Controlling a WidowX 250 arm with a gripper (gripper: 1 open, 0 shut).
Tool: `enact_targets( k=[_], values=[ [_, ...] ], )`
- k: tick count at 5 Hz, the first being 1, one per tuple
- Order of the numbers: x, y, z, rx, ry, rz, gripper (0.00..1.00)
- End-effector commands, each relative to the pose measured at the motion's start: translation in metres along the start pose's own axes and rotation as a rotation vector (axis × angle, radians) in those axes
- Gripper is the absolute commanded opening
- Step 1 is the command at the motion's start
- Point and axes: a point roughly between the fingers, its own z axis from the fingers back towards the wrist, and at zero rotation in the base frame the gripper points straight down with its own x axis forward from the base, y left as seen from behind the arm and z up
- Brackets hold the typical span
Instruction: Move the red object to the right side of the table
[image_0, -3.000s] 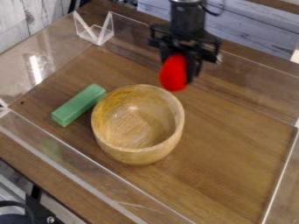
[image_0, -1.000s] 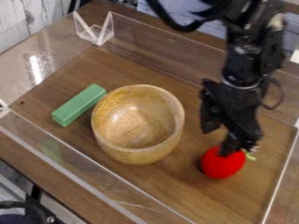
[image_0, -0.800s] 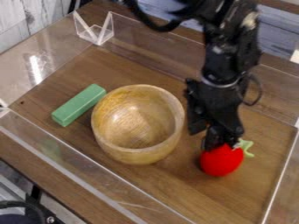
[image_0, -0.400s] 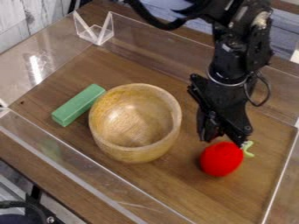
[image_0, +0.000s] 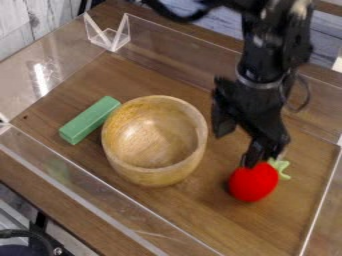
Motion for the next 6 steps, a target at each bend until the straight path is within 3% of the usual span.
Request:
enact_targets(
  k=[1, 2, 3, 4, 6],
  values=[
    [0.011, 0.031, 0.036, 0.039, -0.091, 0.091, 1.0],
    [0.01, 0.063, 0.053, 0.057, -0.135, 0.183, 1.0],
    [0.01, 0.092, 0.056, 0.072, -0.169, 0.273, 1.0],
    [0.008, 0.112, 0.053, 0.066, -0.179, 0.317, 1.0],
    [0.004, 0.135, 0.053, 0.064, -0.203, 0.494, 1.0]
  ],
)
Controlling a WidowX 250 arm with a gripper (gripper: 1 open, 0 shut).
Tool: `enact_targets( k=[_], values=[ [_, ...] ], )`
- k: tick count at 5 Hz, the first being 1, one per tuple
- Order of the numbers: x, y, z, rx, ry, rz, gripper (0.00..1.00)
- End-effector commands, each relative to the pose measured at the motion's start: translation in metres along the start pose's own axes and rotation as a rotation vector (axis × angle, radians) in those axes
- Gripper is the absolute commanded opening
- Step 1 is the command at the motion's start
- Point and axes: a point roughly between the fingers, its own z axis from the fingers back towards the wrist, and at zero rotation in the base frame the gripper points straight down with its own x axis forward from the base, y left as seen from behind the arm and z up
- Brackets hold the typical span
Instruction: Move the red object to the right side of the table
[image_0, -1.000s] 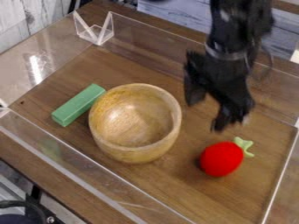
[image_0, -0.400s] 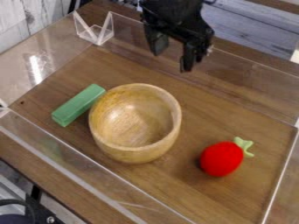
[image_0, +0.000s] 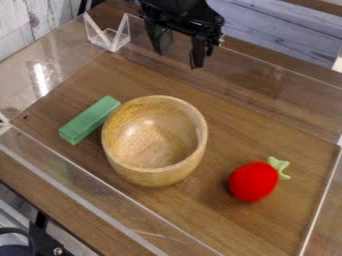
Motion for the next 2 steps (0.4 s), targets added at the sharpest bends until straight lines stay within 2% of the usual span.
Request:
enact_targets(
  k=[1, 2],
  values=[
    [0.015, 0.0, 0.0, -0.003, -0.063, 0.077, 1.0],
    [0.02, -0.006, -0.013, -0.012, -0.069, 0.125, 1.0]
  ],
)
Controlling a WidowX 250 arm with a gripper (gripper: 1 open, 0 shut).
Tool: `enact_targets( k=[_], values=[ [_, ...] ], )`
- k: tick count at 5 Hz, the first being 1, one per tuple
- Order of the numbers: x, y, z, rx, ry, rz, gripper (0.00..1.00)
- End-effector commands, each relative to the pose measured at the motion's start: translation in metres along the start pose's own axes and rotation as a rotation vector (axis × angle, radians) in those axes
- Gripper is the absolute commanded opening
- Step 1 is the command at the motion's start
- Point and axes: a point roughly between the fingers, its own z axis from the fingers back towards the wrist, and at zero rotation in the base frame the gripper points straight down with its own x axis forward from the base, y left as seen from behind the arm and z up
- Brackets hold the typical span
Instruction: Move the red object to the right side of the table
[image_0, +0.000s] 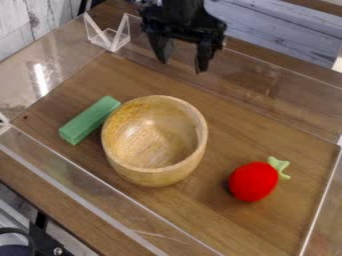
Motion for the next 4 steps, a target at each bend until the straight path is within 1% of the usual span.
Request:
enact_targets(
  k=[1, 2, 3, 4],
  values=[
    [0.011, -0.015, 0.005, -0.009, -0.055, -0.002, 1.0],
    [0.014, -0.022, 0.001, -0.007, -0.054, -0.011, 1.0],
    [0.024, -0.017, 0.008, -0.012, -0.052, -0.028, 1.0],
    [0.035, -0.009, 0.014, -0.012, -0.057, -0.056, 1.0]
  ],
)
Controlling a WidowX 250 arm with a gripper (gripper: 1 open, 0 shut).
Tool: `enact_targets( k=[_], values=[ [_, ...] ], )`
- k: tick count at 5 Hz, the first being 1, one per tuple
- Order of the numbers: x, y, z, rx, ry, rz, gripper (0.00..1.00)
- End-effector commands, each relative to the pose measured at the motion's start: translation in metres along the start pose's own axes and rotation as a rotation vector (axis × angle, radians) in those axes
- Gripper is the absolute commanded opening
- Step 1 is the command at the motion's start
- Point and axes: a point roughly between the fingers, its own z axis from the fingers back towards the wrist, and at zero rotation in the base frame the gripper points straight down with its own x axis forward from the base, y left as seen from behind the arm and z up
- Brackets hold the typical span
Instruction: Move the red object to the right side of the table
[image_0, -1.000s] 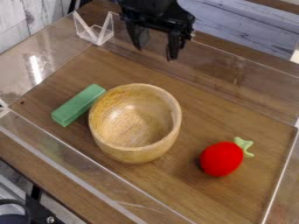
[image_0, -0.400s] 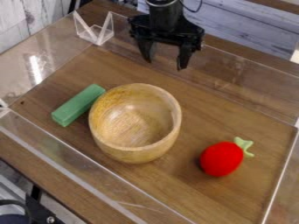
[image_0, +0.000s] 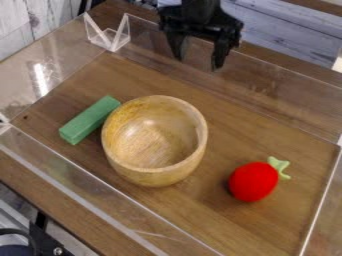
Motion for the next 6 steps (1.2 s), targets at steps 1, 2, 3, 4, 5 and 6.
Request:
enact_targets(
  k=[1, 2, 3, 4, 5, 6],
  values=[
    [0.024, 0.004, 0.0, -0.012, -0.076, -0.058, 1.0],
    [0.027, 0.003, -0.01, -0.025, -0.09, -0.113, 1.0],
    [0.02, 0.005, -0.02, -0.032, -0.105, -0.147, 1.0],
    [0.012, 0.01, -0.027, -0.043, -0.106, -0.15, 1.0],
    [0.015, 0.025, -0.02, -0.036, -0.097, -0.119, 1.0],
    [0.02, 0.031, -0.04, -0.038, -0.085, -0.127, 1.0]
  ],
)
